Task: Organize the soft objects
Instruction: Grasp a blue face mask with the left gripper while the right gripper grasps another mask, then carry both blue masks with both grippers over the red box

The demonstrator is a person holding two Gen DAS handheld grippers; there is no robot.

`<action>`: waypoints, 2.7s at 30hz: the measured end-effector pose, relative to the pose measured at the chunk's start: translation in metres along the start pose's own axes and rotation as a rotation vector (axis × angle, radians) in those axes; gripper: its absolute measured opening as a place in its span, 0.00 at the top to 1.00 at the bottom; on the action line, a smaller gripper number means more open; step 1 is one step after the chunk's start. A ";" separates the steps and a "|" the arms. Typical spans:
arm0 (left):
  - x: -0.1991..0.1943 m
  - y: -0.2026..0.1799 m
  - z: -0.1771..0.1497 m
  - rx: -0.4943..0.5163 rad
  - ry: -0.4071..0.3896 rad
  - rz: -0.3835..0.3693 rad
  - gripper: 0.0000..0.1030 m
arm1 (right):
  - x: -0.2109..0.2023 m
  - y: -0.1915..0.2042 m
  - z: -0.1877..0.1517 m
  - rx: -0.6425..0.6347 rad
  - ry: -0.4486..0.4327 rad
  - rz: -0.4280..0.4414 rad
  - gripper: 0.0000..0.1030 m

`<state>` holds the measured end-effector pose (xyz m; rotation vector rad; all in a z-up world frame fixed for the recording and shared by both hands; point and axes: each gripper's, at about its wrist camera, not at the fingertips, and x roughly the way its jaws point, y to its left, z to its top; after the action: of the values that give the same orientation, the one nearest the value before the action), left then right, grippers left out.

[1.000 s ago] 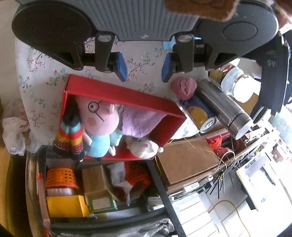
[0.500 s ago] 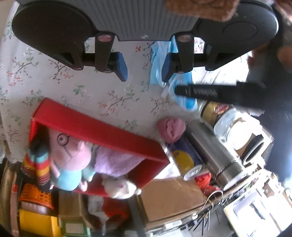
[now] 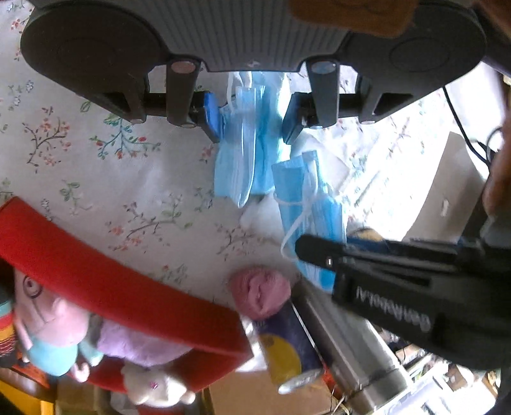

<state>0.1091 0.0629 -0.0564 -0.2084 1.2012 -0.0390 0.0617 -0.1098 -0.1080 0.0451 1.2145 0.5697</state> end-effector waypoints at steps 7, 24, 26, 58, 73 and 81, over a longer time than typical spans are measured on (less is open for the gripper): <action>0.009 -0.011 -0.007 0.057 0.030 0.013 0.78 | 0.004 -0.004 -0.002 -0.004 -0.008 -0.006 1.00; 0.005 -0.046 -0.009 0.111 0.030 -0.061 0.76 | -0.070 -0.073 -0.001 0.190 -0.177 -0.049 1.00; 0.005 -0.051 -0.009 0.120 0.025 -0.058 0.76 | -0.081 -0.075 0.001 0.195 -0.209 -0.064 1.00; -0.044 -0.109 0.011 0.239 -0.262 0.002 0.74 | -0.156 -0.077 0.025 0.196 -0.521 -0.210 1.00; -0.042 -0.128 0.032 0.266 -0.331 0.024 0.73 | -0.158 -0.084 0.047 0.193 -0.578 -0.237 1.00; -0.035 -0.137 0.051 0.287 -0.358 0.049 0.73 | -0.154 -0.095 0.061 0.199 -0.594 -0.264 1.00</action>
<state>0.1549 -0.0595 0.0181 0.0656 0.8312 -0.1252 0.1185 -0.2421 0.0170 0.2050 0.6766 0.1766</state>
